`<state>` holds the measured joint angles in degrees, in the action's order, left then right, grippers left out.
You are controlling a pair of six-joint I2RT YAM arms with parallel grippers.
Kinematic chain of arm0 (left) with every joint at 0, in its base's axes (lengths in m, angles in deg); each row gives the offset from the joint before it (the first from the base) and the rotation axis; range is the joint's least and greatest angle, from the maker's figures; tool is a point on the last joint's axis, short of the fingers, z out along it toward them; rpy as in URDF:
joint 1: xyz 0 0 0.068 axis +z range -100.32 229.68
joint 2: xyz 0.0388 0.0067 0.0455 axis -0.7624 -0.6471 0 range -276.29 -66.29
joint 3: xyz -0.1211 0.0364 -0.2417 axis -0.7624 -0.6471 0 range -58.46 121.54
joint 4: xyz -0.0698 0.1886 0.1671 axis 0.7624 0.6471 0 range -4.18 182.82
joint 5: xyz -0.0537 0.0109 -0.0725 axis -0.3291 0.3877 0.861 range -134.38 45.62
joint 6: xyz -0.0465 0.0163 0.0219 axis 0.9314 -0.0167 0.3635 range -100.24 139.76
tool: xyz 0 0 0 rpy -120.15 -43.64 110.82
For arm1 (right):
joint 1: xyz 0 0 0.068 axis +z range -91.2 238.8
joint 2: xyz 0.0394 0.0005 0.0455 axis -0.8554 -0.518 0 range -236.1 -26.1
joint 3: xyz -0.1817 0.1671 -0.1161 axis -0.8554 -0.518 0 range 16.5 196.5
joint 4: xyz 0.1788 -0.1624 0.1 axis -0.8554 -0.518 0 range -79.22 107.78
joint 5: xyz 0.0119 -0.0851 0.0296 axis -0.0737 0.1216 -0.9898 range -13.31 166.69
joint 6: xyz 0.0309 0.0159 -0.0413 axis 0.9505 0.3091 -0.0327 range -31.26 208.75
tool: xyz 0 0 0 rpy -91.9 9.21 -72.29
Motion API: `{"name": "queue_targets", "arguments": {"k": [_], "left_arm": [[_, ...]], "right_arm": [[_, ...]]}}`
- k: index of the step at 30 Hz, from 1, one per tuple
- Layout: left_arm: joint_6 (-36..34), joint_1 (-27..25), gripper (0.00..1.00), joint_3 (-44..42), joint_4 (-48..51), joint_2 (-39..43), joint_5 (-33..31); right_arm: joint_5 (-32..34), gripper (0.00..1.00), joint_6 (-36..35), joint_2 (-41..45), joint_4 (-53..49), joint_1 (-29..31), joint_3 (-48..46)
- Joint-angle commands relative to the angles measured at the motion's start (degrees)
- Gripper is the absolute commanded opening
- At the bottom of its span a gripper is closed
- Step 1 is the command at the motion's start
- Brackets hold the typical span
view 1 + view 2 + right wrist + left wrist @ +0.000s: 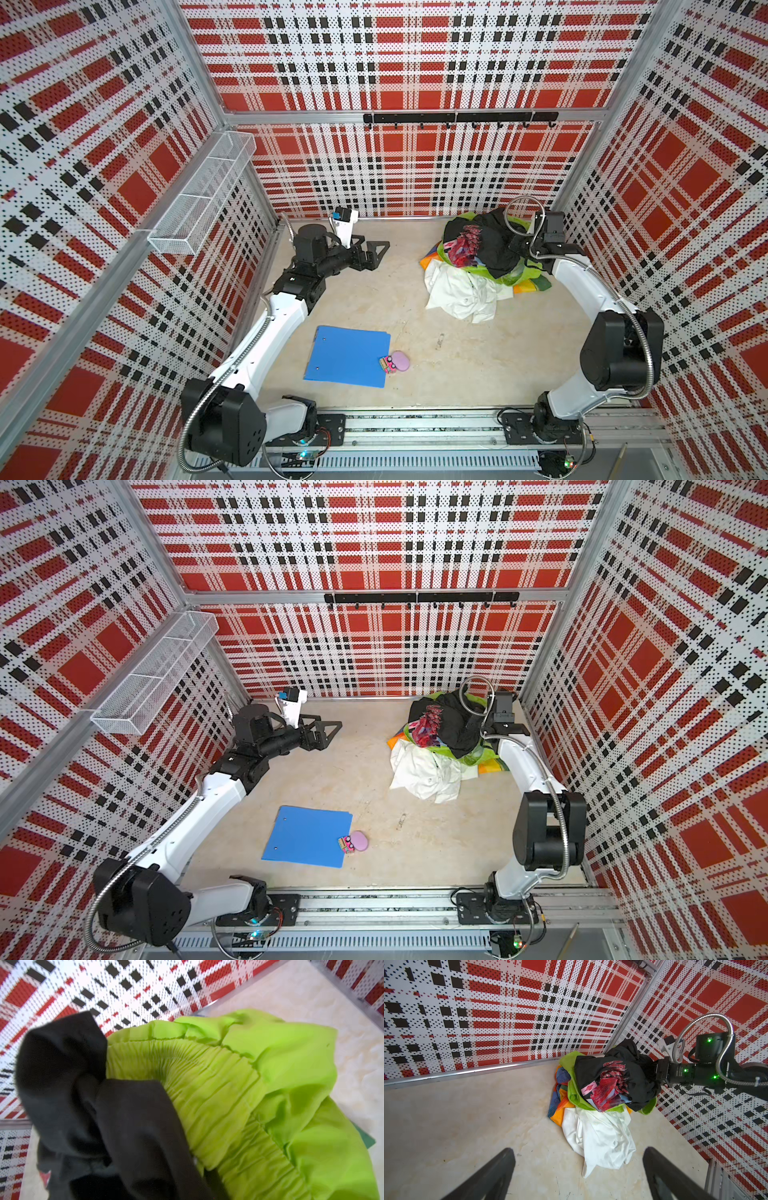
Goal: Pick out a specific cloth from the pile
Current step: 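Raise the left arm aside while moving the right gripper over the clothes pile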
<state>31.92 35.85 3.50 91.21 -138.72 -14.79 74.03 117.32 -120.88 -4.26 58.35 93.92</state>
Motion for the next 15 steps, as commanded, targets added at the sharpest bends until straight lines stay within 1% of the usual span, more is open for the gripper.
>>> {"name": "queue_targets", "arguments": {"k": [1, 6, 8, 9, 11, 15], "left_arm": [[-1.18, -0.74, 0.99, -0.65, -0.55, 1.34, -0.72], [-1.35, -1.37, 0.99, -0.69, -0.41, 1.23, -1.15], [-1.36, -1.47, 0.99, -0.69, -0.4, 1.14, -1.19], [-1.35, -1.47, 0.99, -0.69, -0.31, 1.14, -1.19], [-1.25, -1.56, 0.99, -0.64, -0.29, 1.14, -1.61], [-1.26, -1.64, 0.99, -0.69, -0.29, 1.15, -1.97]], "right_arm": [[1.59, 0.03, 0.5, -5.14, -0.19, -0.61, 3.18], [3.92, 0.06, 0.59, -10.32, 0.03, -0.61, 2.54], [4.43, 0.08, 0.36, -11.14, 0.14, -0.61, 1.65], [4.67, 0.12, 0.27, -11.07, 0.25, -0.61, 1.13], [4.85, 0.22, -0.19, -9.7, 1.12, -0.56, -0.55], [7.33, 0.39, -1.11, -2.51, 3.75, 0.43, -5.59]]}}
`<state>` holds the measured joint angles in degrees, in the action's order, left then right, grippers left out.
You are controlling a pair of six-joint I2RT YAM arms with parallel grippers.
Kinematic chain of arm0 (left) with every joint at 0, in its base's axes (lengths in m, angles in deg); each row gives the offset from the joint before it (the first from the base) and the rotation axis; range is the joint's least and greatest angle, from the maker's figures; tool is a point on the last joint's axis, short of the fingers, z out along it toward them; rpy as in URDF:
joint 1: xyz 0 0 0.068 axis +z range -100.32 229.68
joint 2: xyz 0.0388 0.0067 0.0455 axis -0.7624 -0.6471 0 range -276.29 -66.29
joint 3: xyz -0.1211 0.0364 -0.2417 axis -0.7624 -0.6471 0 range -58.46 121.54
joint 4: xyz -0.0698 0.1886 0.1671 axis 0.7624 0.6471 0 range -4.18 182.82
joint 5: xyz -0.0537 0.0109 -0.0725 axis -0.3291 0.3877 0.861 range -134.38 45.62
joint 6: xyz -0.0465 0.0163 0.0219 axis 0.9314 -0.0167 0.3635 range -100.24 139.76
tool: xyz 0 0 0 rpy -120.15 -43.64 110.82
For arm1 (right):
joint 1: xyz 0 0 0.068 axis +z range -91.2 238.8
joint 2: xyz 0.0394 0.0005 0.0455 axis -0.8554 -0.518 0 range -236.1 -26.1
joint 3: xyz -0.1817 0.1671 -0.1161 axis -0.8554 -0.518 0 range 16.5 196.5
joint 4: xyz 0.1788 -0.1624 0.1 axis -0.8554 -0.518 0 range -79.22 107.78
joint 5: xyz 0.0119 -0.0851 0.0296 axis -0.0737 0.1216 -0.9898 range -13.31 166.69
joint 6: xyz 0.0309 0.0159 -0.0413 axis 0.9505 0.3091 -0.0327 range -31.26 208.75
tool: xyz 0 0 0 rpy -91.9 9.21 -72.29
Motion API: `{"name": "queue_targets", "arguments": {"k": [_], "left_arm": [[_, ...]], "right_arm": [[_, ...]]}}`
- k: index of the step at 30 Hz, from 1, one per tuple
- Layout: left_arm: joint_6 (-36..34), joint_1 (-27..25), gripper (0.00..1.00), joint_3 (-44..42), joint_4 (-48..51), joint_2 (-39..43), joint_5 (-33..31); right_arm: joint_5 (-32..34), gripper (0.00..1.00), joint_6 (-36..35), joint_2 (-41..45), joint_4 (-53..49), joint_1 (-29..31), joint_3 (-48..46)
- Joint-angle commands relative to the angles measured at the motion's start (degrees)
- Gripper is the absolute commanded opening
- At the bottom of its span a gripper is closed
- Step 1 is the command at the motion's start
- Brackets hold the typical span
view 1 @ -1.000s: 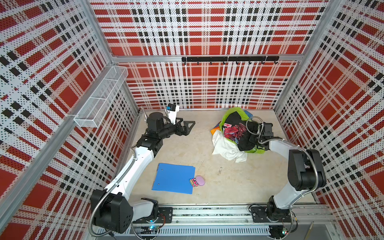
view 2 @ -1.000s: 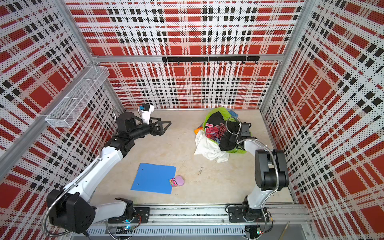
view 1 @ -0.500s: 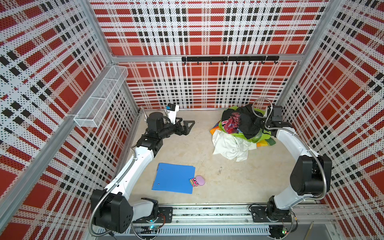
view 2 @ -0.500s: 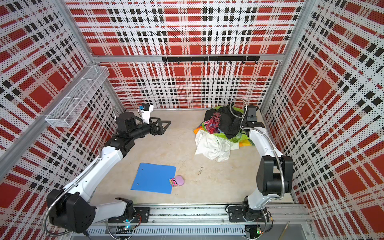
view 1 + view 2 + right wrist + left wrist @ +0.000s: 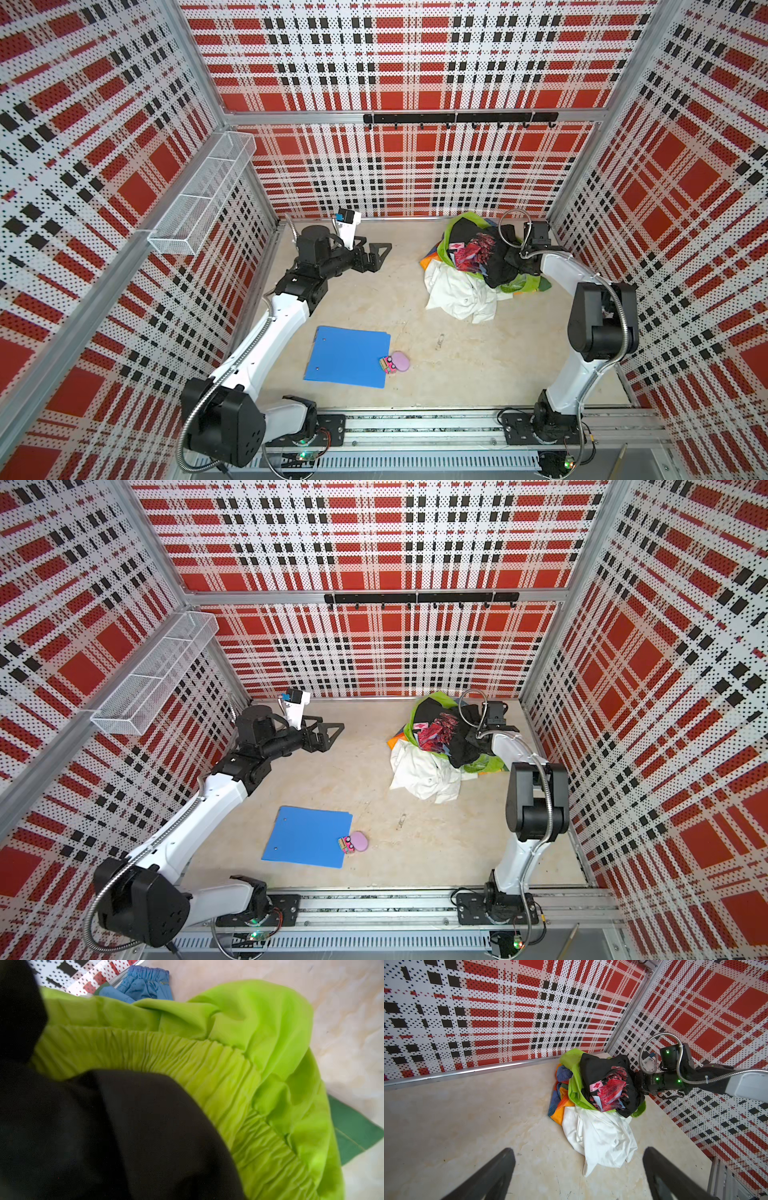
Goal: Pick out a specific cloth from the pile
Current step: 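Raise the left arm aside while moving the right gripper over the clothes pile, then lower the right gripper into the pile onto the white T-shirt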
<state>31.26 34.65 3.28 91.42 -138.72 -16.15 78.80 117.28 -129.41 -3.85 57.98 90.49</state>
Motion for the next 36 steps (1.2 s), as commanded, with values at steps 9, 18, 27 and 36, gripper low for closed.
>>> {"name": "queue_targets", "arguments": {"k": [9, 18, 27, 36], "left_arm": [[-0.92, -0.44, 0.99, -0.56, -0.42, 1.14, -0.53], [-2.34, -0.4, 0.99, -0.56, -0.16, 1.67, 2.71], [-3.57, -0.86, 0.99, -0.19, 0.55, 0.78, 6.63], [-3.53, -1.19, 0.99, -0.12, 0.7, 0.46, 5.94]], "right_arm": [[10.97, 0.77, -6.41, 22.95, 5.15, 7.88, -11.42], [11.95, 0.86, -6.52, 28.7, 5.54, 20.38, -15.55], [4.26, 0.87, -0.77, 26.65, 11.36, 23.93, -24.22], [1.35, 0.98, 3.42, 17.71, 12.78, 23.94, -24.95]]}}
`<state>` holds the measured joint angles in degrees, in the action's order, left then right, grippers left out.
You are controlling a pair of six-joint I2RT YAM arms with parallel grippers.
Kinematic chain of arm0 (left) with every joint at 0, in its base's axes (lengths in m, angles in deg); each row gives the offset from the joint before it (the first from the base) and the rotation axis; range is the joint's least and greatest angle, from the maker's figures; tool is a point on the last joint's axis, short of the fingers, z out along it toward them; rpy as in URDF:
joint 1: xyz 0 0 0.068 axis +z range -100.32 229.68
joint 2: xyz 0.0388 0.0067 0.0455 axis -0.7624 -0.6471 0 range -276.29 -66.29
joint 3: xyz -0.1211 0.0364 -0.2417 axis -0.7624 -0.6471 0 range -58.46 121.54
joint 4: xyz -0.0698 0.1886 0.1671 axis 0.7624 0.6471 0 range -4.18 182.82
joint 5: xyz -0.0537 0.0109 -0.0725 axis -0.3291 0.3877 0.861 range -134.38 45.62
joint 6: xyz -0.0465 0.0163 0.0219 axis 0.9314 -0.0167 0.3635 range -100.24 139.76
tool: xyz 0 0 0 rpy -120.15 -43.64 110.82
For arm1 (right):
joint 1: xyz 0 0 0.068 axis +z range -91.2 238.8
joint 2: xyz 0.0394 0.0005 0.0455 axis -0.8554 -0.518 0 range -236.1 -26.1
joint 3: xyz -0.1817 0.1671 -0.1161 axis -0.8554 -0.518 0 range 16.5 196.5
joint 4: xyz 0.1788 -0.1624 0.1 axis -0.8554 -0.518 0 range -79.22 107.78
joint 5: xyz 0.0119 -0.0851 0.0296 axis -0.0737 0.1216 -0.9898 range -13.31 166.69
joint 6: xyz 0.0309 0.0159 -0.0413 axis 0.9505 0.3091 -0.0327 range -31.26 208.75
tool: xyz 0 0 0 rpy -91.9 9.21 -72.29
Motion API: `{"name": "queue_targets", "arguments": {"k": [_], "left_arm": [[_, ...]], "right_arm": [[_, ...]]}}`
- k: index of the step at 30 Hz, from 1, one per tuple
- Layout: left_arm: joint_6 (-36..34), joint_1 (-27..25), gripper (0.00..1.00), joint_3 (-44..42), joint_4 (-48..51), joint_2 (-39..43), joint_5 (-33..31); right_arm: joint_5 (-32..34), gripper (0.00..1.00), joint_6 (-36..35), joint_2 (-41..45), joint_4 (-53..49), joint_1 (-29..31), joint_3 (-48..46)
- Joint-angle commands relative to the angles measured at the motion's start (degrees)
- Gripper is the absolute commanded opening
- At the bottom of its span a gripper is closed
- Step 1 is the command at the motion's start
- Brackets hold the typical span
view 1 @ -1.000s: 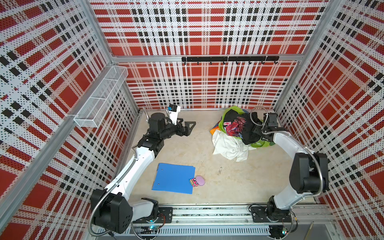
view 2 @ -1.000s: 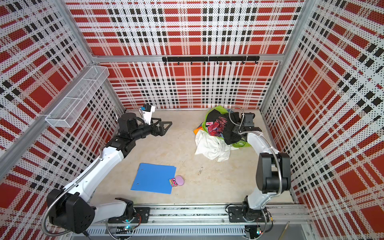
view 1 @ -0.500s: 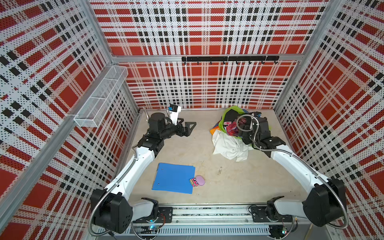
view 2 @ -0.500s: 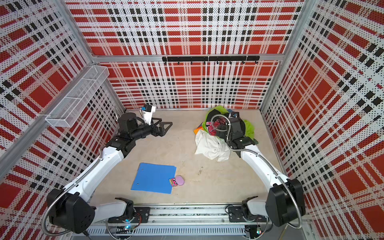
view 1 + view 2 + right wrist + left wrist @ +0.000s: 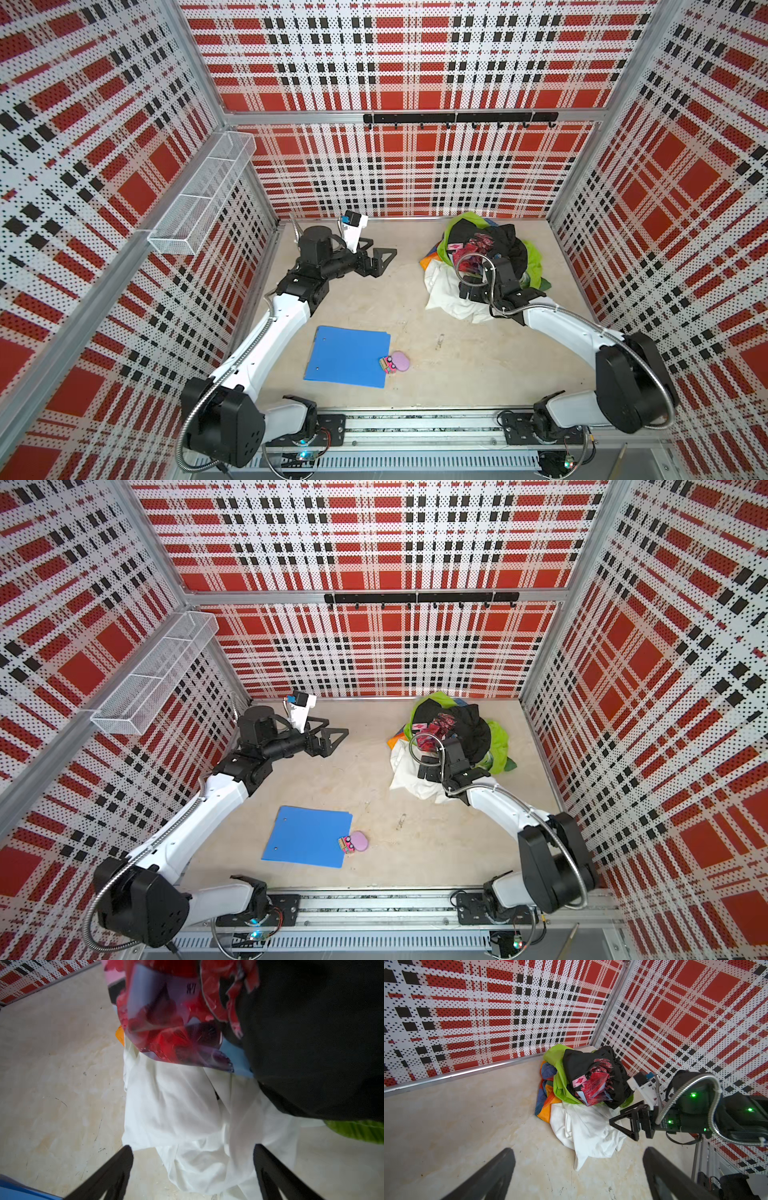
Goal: Pick out a specific cloth from the pile
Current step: 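Lower the right gripper into the pile onto the white T-shirt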
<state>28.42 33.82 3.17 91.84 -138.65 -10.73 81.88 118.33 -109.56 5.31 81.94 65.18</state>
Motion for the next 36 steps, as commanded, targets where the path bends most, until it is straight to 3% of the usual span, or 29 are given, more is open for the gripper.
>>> {"name": "queue_targets", "arguments": {"k": [1, 5, 11, 14, 17, 22, 26, 36], "left_arm": [[-0.78, -0.45, 0.99, -0.07, 0.36, 0.38, 0.29], [-0.93, -0.75, 0.99, 0.01, 0.69, 0.5, -0.41], [-1.11, -1.07, 0.99, 0.12, 0.85, 0.49, -0.95], [-1.05, -1.05, 0.99, 0.16, 0.89, 0.43, -0.94], [-0.94, -1.11, 0.99, 0.17, 0.92, 0.54, -0.9], [-0.87, -1.09, 0.99, 0.17, 0.9, 0.46, -0.89], [-0.85, -1.11, 0.99, 0.19, 0.85, 0.37, -0.97], [-1.01, -1.28, 0.99, 0.08, 0.92, 0.38, -1.46]], "right_arm": [[-1.48, 0.99, 2.86, -3.3, 3.91, -0.02, 0.61], [1.25, 0.97, 5.07, -8.54, 2.08, -0.02, 2.74], [5.44, 0.84, 6.89, -9.94, 0.56, 0.16, 1.67], [8.12, 0.84, 6.71, -10.06, -1.48, 0.24, 1.85], [10.7, 0.91, 6.97, -8.97, -3.47, 0.42, 1.71], [10.3, 0.92, 6.81, -9.03, -3.82, 0.6, 1.28], [9.61, 0.77, 6.87, -11.25, -3.01, 1.03, 1.56], [11.82, 0.23, 6.63, -9.51, -2.55, 2.78, 1.95]]}}
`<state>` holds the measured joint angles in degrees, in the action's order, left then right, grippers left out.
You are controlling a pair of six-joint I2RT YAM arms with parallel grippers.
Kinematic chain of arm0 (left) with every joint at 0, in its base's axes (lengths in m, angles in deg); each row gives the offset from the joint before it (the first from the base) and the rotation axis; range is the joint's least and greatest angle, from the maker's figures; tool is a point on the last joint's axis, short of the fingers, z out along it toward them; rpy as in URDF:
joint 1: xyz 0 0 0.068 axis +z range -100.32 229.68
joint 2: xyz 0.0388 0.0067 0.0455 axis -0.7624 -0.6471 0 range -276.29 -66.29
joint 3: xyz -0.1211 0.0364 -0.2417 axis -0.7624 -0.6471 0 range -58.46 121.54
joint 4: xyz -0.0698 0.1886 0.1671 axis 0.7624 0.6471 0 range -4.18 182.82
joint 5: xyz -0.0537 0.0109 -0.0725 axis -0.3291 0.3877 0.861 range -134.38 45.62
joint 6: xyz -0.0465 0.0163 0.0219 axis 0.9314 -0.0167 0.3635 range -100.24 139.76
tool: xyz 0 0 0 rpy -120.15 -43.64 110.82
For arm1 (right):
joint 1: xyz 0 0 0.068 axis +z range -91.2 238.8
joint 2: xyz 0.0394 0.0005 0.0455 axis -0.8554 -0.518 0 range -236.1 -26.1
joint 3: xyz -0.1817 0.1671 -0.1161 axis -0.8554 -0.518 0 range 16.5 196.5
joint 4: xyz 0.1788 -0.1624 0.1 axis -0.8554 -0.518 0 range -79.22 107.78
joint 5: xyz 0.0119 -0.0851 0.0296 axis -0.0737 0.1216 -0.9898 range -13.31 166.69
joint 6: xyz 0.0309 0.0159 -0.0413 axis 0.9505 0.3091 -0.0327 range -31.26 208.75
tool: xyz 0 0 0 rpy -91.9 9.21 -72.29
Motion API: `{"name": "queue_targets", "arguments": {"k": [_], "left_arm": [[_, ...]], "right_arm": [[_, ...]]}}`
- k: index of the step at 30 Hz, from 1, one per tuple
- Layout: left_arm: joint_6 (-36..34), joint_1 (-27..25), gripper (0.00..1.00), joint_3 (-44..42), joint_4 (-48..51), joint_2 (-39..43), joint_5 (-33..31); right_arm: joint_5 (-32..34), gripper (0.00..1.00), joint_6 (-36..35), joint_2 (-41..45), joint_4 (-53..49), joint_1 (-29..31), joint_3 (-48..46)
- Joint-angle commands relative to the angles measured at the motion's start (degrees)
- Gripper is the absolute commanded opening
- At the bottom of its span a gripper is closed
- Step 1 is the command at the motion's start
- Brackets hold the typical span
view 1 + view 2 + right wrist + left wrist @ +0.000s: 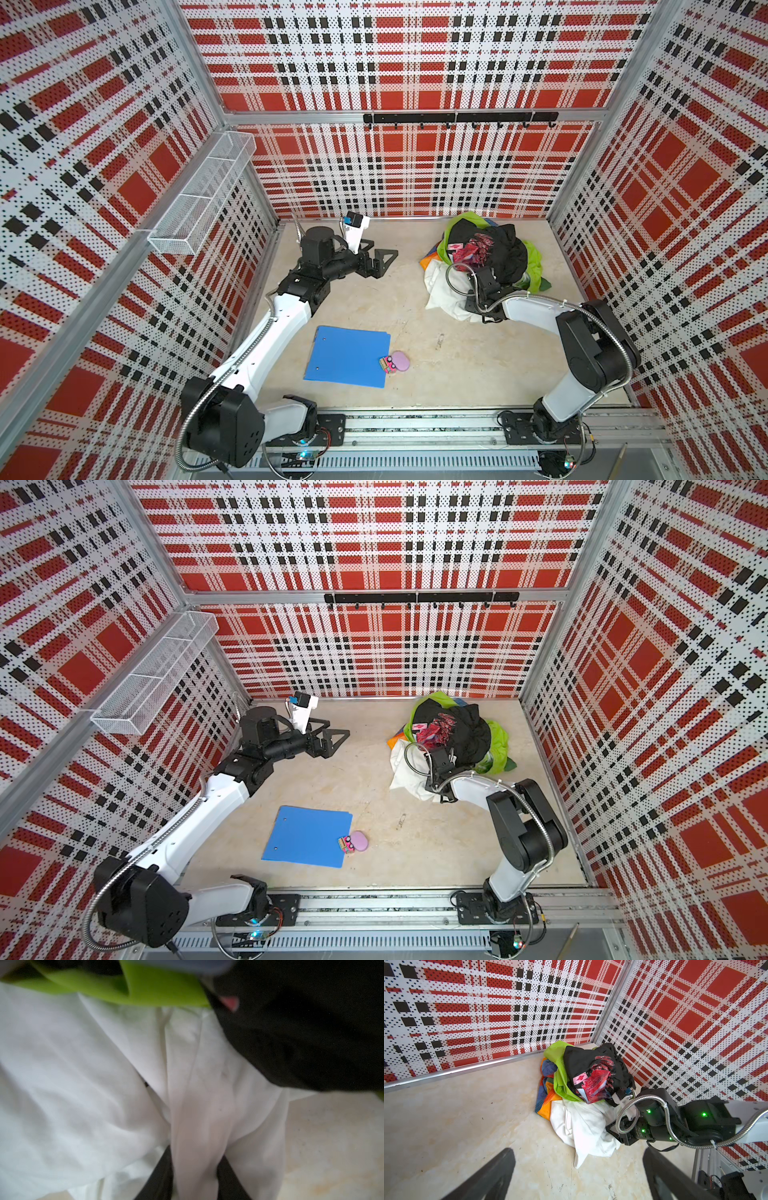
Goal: Pick out a specific cloth from the pile
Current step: 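Lower the right gripper into the pile onto the white T-shirt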
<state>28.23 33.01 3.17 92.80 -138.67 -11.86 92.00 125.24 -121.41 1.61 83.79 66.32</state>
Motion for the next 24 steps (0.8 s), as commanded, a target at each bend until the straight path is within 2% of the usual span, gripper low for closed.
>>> {"name": "queue_targets", "arguments": {"k": [1, 3, 8, 15, 24], "left_arm": [[-0.84, -0.47, 0.99, 0.07, -0.07, 0.51, -0.34], [-0.85, -0.47, 0.99, 0.11, -0.09, 0.56, -0.34], [-0.83, -0.65, 0.99, 0.07, -0.1, 0.52, -0.43], [-0.91, -0.74, 0.99, -0.01, -0.19, 0.92, -0.42], [-0.89, -0.65, 0.99, -0.01, -0.38, 1.13, -0.22]], "right_arm": [[2.19, 0.19, -0.42, 3.09, 0.76, 1.17, 0.92], [3.01, 0.13, -0.79, 4.8, 0.01, 1.86, 1.2], [6.32, 0.04, -2.39, 7.59, -3.48, 3.82, 3.71], [5.92, 0.02, -6.85, 13.64, -1.38, 6.95, 5.17], [3.0, 0.01, -9.07, 20.46, -1.76, 7.14, 9.23]]}}
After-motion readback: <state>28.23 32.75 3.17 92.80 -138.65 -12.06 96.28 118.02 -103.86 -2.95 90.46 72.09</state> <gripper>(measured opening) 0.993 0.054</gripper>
